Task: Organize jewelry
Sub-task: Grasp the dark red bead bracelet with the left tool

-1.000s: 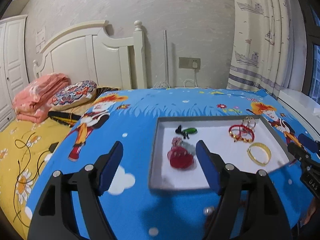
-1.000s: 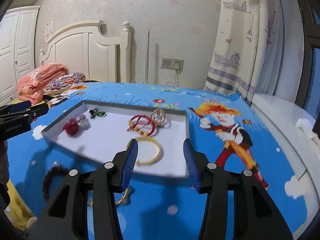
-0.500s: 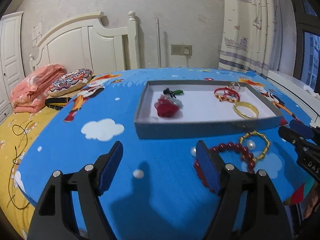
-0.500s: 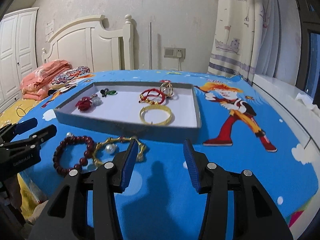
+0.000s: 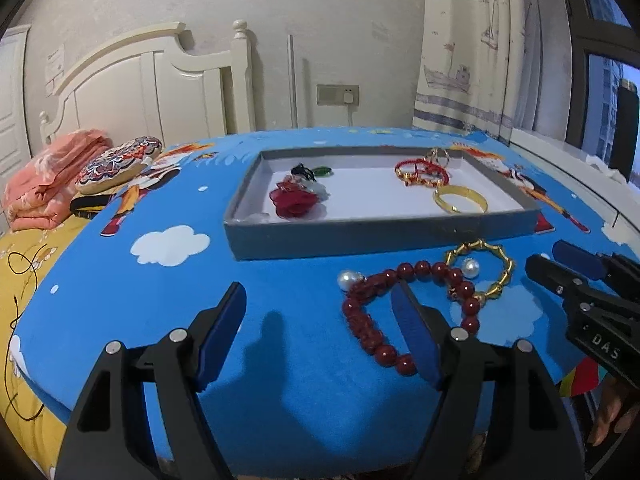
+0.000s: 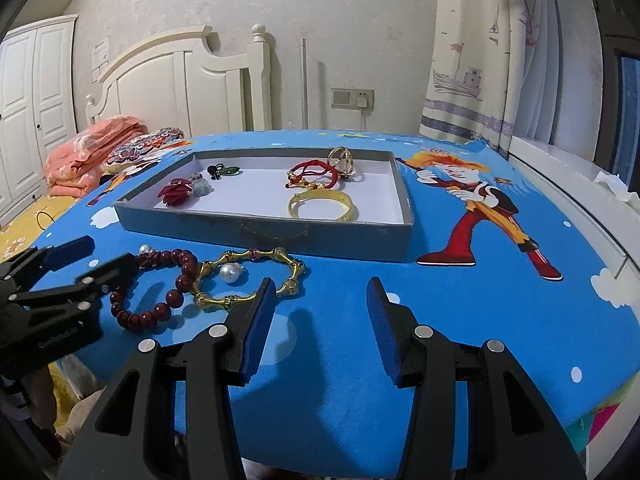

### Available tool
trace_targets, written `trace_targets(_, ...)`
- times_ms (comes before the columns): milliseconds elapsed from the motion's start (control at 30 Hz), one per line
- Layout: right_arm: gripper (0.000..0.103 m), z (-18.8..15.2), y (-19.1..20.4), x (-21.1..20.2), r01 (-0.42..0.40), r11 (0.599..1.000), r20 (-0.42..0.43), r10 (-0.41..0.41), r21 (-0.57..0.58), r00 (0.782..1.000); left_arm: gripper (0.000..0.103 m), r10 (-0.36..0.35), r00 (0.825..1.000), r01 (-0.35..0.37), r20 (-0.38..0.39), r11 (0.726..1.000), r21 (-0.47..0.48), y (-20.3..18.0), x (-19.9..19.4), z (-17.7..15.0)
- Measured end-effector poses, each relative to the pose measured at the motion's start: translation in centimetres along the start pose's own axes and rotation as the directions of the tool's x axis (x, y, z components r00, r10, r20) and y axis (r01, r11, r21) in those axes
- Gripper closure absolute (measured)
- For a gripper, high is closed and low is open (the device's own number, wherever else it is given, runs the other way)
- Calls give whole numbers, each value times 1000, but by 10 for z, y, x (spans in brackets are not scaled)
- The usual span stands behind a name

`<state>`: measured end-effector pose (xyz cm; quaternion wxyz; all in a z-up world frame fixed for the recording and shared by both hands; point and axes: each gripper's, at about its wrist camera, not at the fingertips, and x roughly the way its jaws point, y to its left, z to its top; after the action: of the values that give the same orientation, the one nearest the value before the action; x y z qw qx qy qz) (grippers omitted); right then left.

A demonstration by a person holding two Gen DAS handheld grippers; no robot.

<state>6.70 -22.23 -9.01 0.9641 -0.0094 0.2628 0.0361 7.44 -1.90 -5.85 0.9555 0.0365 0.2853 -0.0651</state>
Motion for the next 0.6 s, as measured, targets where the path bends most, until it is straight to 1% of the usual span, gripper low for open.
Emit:
trace_targets(100,58,0,0,0,0,1000,-1,0,6,1000,37,-24,999,23,-31,1000,-9,-1,7,-5)
trace_targets(133,58,0,0,0,0,1000,-2,0,8,1000,37,-26,999,26,-39,1000,-13,0,9,-6)
trace_targets(233,58,0,0,1,-1,1000,-2,1,4,1000,39,-24,999,24,-37,1000,-19,0,12,-6)
trace_targets(333,58,0,1,1,-3,1000,-3,3,1,1000,45,-36,999,36,-29,999,-8,0,12,-8)
trace_targets(400,58,-1,2,2,-4,1000,-5,4,-2,1000,55,-53,998,53,-22,999,6,-2,10,-10)
trace_targets(500,58,-1,3,2,-4,1000,-5,4,-3,1000,81,-92,996,93,-10,995,42,-9,6,-12)
trace_targets(567,58,-1,3,2,-4,1000,-3,4,-4,1000,89,-100,995,101,-7,993,66,-13,3,-14)
trace_targets(600,58,-1,3,2,-3,1000,-3,3,-3,1000,90,-102,995,102,-5,992,70,-13,2,-15)
